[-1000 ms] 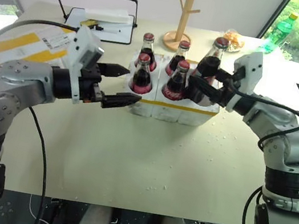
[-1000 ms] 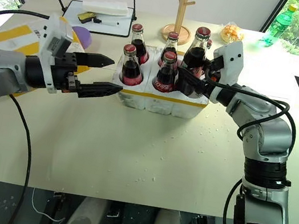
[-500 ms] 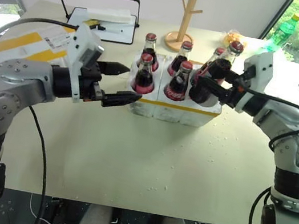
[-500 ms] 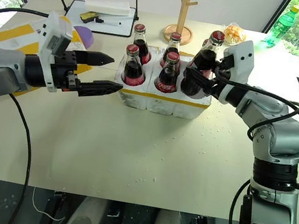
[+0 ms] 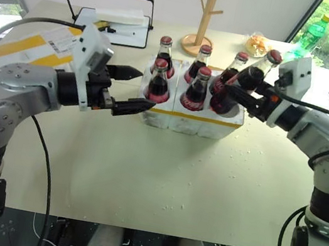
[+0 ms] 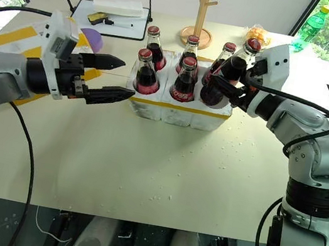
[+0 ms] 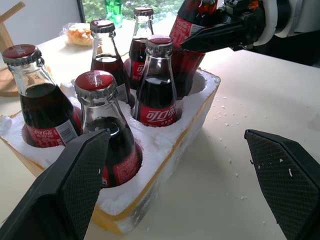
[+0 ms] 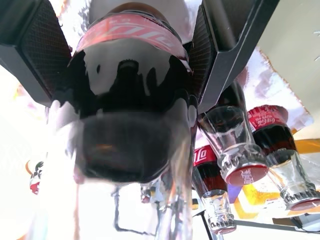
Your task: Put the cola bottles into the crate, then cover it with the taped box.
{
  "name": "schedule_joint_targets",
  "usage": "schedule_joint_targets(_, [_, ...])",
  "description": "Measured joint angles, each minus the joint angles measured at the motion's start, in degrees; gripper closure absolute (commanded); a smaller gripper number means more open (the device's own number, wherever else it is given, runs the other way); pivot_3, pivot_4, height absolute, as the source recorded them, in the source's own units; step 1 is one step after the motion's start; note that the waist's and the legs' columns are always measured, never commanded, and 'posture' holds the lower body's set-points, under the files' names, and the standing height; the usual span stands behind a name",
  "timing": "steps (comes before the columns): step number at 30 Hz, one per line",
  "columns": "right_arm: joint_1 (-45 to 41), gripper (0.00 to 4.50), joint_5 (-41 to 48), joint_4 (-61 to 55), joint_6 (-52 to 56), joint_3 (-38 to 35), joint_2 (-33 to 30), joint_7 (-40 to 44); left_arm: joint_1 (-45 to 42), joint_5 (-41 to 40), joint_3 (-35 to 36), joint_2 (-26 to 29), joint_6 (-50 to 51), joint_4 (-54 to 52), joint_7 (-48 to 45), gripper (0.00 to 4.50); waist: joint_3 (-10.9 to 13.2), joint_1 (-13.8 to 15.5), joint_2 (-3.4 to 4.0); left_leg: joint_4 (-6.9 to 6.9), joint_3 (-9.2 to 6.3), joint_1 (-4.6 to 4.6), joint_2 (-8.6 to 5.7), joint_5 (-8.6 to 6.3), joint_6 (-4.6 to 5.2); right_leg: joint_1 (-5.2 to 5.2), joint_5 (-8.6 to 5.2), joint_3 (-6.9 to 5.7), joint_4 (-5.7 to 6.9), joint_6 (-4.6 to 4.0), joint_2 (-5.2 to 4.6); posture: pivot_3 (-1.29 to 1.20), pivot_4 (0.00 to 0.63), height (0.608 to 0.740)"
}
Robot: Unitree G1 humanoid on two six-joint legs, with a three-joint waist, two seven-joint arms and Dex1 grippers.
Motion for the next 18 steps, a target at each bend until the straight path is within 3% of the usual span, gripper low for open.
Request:
schedule_joint_targets(10, [1.12, 1.85, 1.19, -1.48, 0.96, 0.03, -4.11, 1.91, -0.10, 0.62, -0.04, 0.06, -0.30, 0.09, -0.90, 0.00, 0.00, 0.04, -0.01, 0.01, 0.00, 0.00, -0.01, 0.00, 0.01, 0.00, 0.00, 0.00, -0.01, 0.00, -0.01, 0.00, 0.150, 0.740])
schedule_joint_targets(18, [1.06, 1.85, -3.81, 2.44, -4.85, 6.02, -3.10, 3.45, -0.55, 1.16, -0.12, 0.04, -0.31, 0.11, -1.30, 0.00, 0.00, -0.11, -0.01, 0.02, 0.00, 0.02, -0.01, 0.00, 0.01, 0.00, 0.00, 0.01, -0.01, 0.00, -0.01, 0.00, 0.150, 0.740])
